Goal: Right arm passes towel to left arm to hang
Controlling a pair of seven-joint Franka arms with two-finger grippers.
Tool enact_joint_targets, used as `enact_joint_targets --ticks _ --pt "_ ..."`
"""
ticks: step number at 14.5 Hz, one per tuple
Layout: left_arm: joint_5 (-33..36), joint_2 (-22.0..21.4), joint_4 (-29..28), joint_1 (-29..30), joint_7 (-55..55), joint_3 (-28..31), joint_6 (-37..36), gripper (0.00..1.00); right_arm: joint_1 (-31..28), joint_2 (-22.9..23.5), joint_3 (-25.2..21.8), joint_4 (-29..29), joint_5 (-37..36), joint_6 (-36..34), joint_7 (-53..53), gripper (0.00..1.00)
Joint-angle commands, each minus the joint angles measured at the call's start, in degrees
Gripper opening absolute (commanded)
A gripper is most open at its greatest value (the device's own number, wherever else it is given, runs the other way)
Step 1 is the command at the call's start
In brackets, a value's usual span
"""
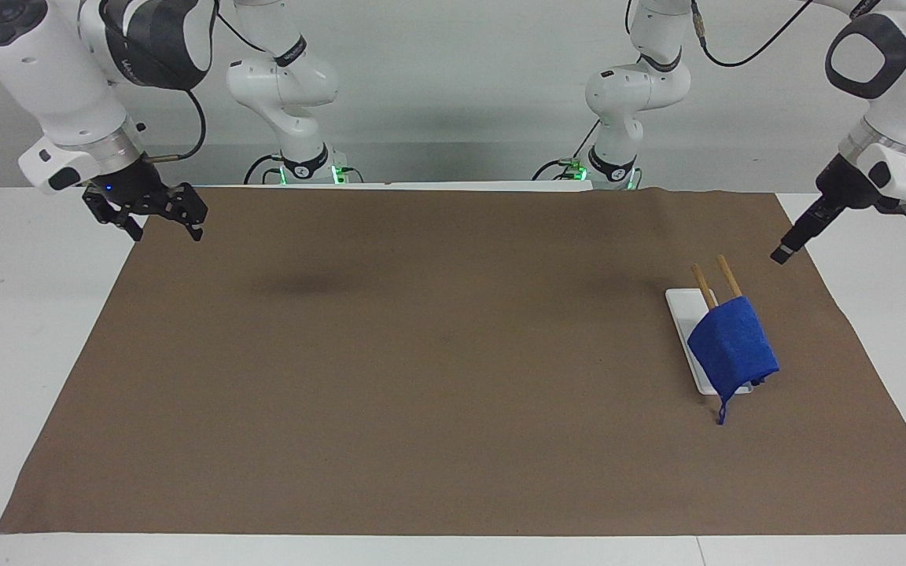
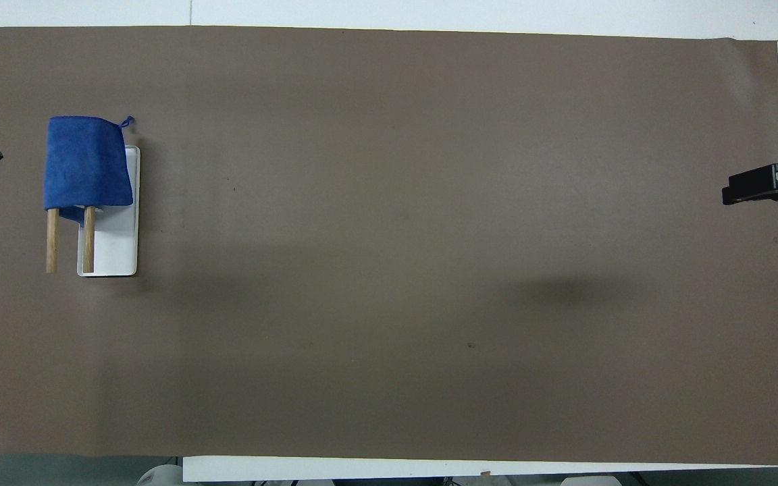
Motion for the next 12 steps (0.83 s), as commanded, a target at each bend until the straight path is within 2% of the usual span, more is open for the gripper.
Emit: enact_joint_targets --ticks 1,3,6,8,12 --pt "6.12 1.36 4.96 -5.38 10.9 0.66 -8.81 1.0 0.0 -0.59 0.09 -0.28 -0.4 -0.52 -0.47 1.0" --pt "8.08 0.5 4.44 -7.68 11.63 0.48 -9.53 1.0 0.0 -0.59 0.09 -0.28 -0.4 -0.52 -0.47 1.0" --pt "4.41 -0.22 3.74 -5.93 12.33 0.66 -8.92 1.0 0.0 -0.59 0.09 -0.28 -0.4 -0.52 -0.47 1.0" --pt "4.21 -1.7 1.46 -5.49 15.13 1.01 -9.09 1.0 0.0 -0.59 0.09 -0.28 -0.4 -0.52 -0.47 1.0" --pt "4.3 -1.8 1.36 -5.57 17.52 1.19 -9.18 1.0 0.0 -0.6 0.09 -0.28 -0.4 -0.52 -0.47 1.0"
